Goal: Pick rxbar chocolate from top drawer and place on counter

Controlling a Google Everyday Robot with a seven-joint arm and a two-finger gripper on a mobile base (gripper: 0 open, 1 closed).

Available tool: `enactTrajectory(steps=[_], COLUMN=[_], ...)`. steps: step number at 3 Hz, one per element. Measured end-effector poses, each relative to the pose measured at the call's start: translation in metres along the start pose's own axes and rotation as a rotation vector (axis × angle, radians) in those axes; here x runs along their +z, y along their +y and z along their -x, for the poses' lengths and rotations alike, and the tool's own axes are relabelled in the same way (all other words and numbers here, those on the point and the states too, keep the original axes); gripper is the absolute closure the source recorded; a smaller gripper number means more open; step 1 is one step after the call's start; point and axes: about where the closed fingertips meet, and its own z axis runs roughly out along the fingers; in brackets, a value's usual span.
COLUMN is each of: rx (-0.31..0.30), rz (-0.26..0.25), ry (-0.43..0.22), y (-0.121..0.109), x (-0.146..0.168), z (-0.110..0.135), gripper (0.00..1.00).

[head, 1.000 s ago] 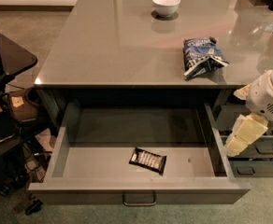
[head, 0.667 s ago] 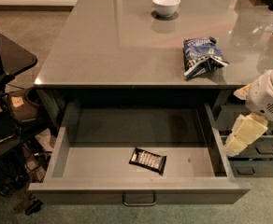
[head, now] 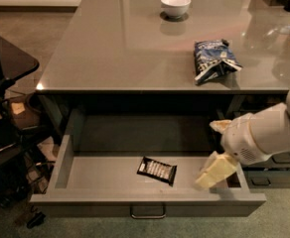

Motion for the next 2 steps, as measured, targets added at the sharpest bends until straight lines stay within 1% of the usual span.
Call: enactTrajectory(steps=[1, 2], rx=[0.029, 0.031], rz=[0.002, -0.017], ry=[-0.157, -0.18], y=[0.009, 0.006], x=[0.039, 0.039], z=[0.038, 0.049], gripper=[0.0, 0.0])
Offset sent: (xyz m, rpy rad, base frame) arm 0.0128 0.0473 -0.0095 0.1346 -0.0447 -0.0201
